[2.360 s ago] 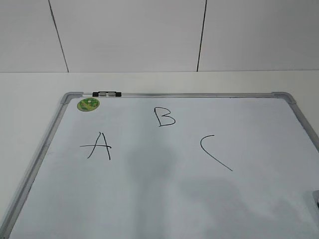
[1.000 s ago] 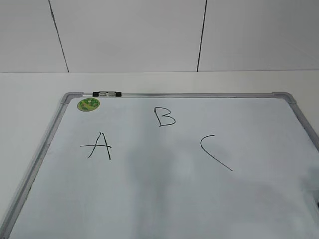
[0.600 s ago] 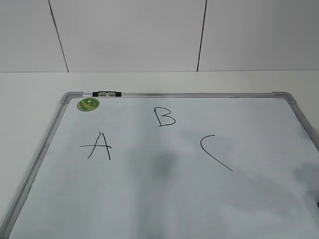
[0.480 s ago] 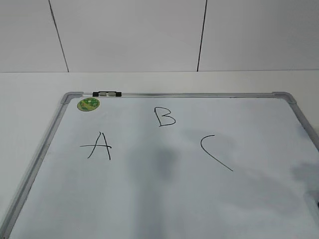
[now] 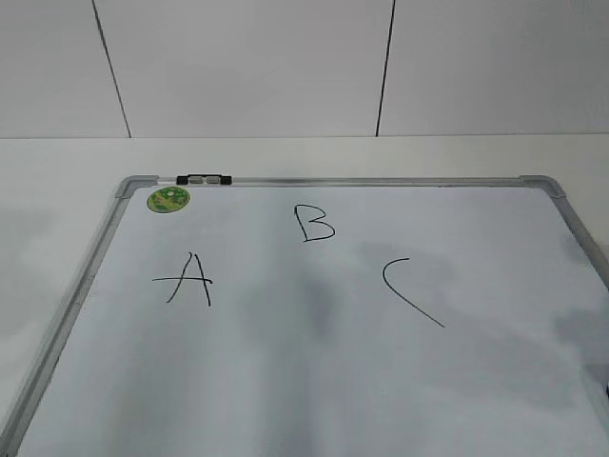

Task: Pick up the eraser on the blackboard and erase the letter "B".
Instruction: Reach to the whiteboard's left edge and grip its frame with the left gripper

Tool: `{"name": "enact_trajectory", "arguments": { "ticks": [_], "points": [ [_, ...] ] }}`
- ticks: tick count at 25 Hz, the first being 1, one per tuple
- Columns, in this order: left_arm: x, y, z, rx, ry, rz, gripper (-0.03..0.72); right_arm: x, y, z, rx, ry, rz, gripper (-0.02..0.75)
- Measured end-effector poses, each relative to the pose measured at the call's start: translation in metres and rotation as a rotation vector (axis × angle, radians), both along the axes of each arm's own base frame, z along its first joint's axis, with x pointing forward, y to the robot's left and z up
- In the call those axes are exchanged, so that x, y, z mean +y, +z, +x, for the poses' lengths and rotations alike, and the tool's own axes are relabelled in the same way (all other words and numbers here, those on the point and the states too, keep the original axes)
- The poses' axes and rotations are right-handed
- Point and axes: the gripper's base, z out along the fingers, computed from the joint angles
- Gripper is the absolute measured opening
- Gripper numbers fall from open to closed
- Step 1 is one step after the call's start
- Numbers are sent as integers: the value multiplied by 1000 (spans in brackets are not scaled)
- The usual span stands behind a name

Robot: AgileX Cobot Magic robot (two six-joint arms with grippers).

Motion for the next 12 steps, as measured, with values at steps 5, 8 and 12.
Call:
{"name": "enact_trajectory", "arguments": {
  "ticks": [5, 8, 12],
  "points": [
    [-7, -12, 56, 186, 1, 20, 244, 0, -3, 5, 28, 0, 6, 584],
    [-11, -25, 97, 261, 7, 37, 244, 0, -3, 5, 30, 0, 6, 584],
    [-14, -37, 147, 312, 8, 67, 244, 1, -3, 5, 30, 0, 8, 584]
  ]
}}
